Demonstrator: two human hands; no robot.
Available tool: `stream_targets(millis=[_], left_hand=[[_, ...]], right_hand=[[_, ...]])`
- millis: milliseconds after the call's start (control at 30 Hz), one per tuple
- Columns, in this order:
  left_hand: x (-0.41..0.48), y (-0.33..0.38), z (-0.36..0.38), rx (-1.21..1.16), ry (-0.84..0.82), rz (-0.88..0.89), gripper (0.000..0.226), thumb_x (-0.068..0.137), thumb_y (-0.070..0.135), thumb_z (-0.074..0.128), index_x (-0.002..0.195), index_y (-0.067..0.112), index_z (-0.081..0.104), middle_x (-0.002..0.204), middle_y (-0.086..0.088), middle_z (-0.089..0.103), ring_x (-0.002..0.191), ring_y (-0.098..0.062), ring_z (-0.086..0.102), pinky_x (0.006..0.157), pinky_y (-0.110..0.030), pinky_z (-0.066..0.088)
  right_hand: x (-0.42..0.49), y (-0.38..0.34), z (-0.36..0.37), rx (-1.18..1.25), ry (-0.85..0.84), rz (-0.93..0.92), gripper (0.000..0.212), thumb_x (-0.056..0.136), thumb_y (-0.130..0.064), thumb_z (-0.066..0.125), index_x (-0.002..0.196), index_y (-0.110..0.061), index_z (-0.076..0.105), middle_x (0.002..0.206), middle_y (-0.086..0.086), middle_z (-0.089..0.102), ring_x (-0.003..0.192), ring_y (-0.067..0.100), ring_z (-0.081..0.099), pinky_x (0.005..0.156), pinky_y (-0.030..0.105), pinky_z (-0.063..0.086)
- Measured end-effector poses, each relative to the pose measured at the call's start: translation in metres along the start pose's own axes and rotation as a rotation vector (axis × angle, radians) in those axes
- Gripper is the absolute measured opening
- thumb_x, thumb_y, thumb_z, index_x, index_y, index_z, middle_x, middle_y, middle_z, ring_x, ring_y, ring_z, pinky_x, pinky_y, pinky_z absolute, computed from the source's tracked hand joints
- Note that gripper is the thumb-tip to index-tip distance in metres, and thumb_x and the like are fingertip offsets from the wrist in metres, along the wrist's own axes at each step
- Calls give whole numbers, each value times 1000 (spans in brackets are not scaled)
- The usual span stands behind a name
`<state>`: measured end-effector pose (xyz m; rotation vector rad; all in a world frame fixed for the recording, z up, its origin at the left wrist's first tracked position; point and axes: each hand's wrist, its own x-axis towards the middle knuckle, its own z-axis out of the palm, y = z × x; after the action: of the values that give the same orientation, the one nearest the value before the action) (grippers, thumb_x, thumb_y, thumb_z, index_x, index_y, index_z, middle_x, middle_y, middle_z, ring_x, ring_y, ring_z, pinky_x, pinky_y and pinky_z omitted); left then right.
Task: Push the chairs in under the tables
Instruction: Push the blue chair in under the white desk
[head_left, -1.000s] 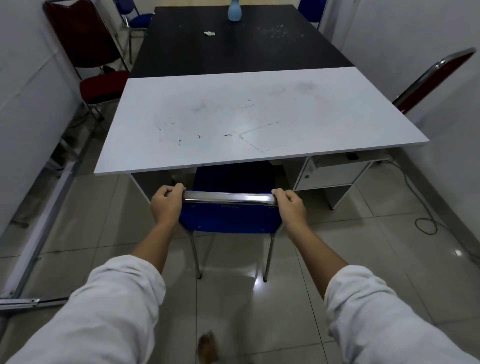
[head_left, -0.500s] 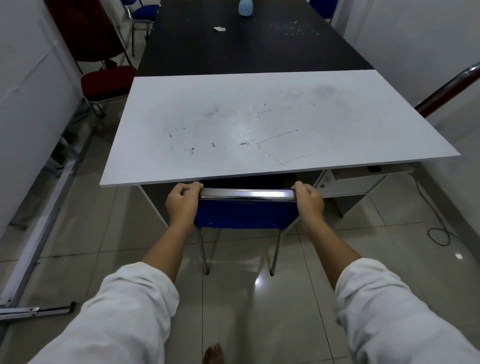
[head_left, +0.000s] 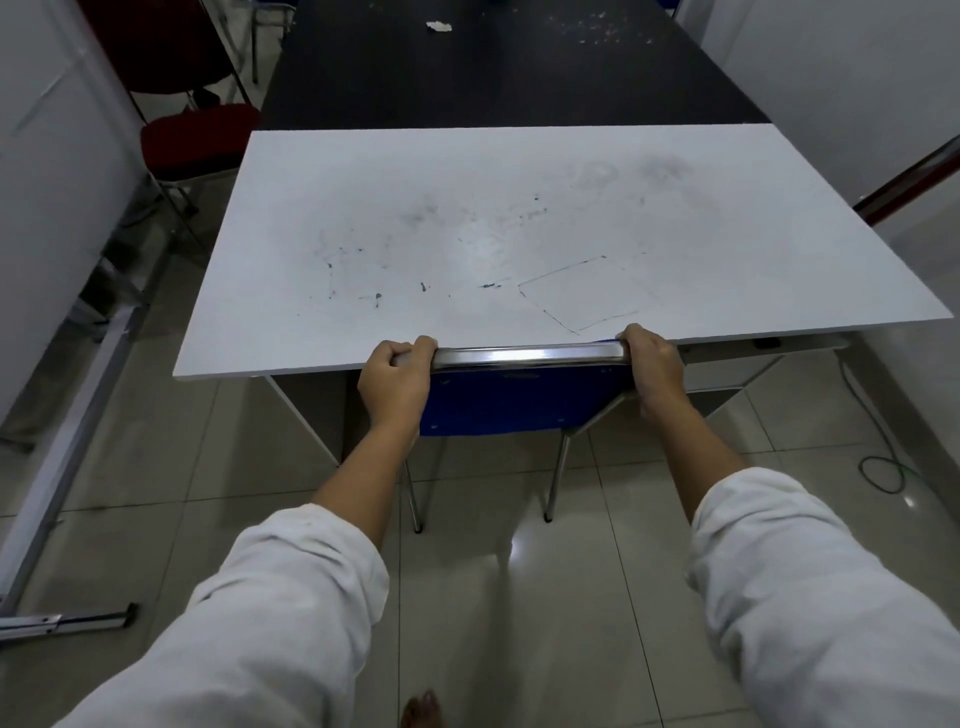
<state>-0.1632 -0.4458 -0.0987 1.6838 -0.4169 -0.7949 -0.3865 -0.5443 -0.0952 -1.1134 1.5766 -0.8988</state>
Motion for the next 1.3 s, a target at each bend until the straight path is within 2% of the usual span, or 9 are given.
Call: stream_targets(millis=[200,433,533,600,667,833,1000,1167,1300], left_hand=[[9,3,11,-29,20,9,26,81,25,65,62,19,47,69,6,48,62,-8,42,55,-21,35],[10,-1,8,2,-3,17,27,83,26,64,63,19,47,68,7,48,61,-8,42,47,-13,36],[11,1,5,37,-36,17,29,84,29,64,63,19,46,67,6,47,62,-9,41,53,-19,35],[12,1,3,54,-64,12,32,85,33,63,63,19,44,66,6,46,61,-9,41,55,-22,34],[12,1,0,76,-89,13,34,86,35,62,64,19,44,66,6,45,61,-9,40,56,-22,33],[16,2,-5,136,-147,-4,32,86,42,61,68,19,48,70,4,49,67,-12,45,58,-25,35],[24,8,-12,286,-296,-36,34,87,49,57,76,17,54,82,-2,58,78,-17,54,62,-26,40],[38,31,-25,624,-492,-4,36,92,47,49,89,12,53,86,-1,54,78,-15,50,69,-29,39],[62,41,-59,780,-505,15,48,91,54,47,117,13,53,116,-3,57,103,-20,51,87,-31,39]], right_hand=[[14,-9,0,-28,6,2,24,86,-28,47,66,-20,60,71,-2,56,70,14,48,65,31,39],[16,-5,1,2,22,40,22,87,-24,45,77,-9,58,69,0,51,66,16,45,69,33,41],[15,-6,5,-49,138,16,23,90,-20,42,77,-4,52,62,3,42,62,18,37,48,13,35],[14,-7,8,-174,212,-26,30,93,-18,38,68,-3,47,59,3,38,55,17,32,42,14,30],[12,-8,8,-299,231,-49,33,94,-19,34,67,-4,48,59,4,39,56,18,33,49,27,28],[6,-15,14,-541,146,-143,40,98,-23,29,69,-4,49,67,7,47,64,20,41,54,30,29],[9,-23,21,-806,70,-109,37,95,-30,30,74,-9,53,88,11,57,90,30,53,78,37,35],[19,-56,43,-919,-59,-72,31,92,-26,32,67,-11,44,83,8,54,90,30,50,104,49,27],[21,-89,93,-934,-151,-181,25,89,-26,34,67,-14,38,79,5,50,85,29,49,96,44,30]])
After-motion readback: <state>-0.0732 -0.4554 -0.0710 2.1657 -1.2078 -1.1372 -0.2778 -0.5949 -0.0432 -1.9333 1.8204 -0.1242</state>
